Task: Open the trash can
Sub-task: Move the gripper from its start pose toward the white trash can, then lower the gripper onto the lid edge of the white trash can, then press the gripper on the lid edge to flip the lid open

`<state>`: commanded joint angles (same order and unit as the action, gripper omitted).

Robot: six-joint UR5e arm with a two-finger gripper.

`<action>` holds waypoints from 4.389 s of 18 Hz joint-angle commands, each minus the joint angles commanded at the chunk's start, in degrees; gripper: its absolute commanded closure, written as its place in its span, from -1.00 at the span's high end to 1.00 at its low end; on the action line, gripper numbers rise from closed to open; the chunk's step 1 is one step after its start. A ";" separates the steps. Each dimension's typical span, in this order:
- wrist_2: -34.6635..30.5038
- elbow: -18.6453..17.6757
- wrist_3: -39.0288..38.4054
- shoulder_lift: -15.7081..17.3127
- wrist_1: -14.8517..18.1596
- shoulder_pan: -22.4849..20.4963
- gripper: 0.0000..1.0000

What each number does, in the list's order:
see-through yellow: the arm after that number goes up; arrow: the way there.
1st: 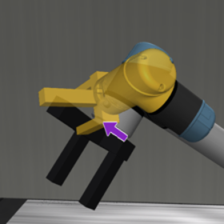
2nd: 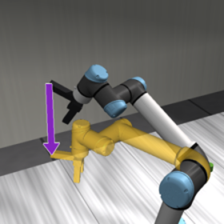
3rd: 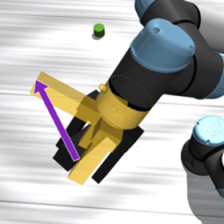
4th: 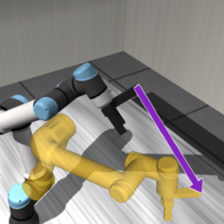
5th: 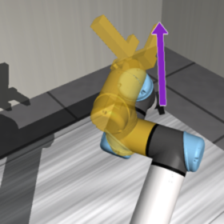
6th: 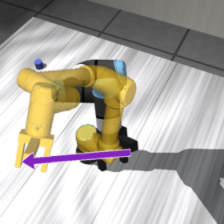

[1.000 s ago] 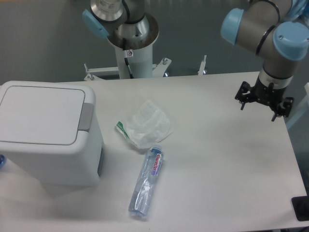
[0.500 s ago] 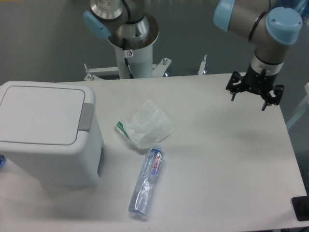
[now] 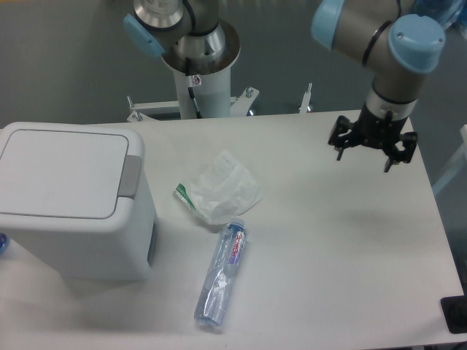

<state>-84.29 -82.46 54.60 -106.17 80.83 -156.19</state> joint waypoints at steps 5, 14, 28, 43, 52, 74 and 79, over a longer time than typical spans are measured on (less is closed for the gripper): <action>3.86 7.14 -10.56 0.44 8.20 7.03 1.00; 11.43 7.22 -19.53 3.96 11.10 11.87 1.00; 13.71 11.36 -37.63 1.32 10.05 18.64 1.00; 14.16 8.02 -40.98 2.64 7.67 22.95 1.00; 13.98 7.14 -40.89 2.72 7.67 22.69 1.00; 13.98 4.86 -41.07 3.87 7.59 22.95 1.00; 13.98 4.77 -41.07 3.52 7.06 22.95 1.00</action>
<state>-70.31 -77.70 13.53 -102.66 87.89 -133.24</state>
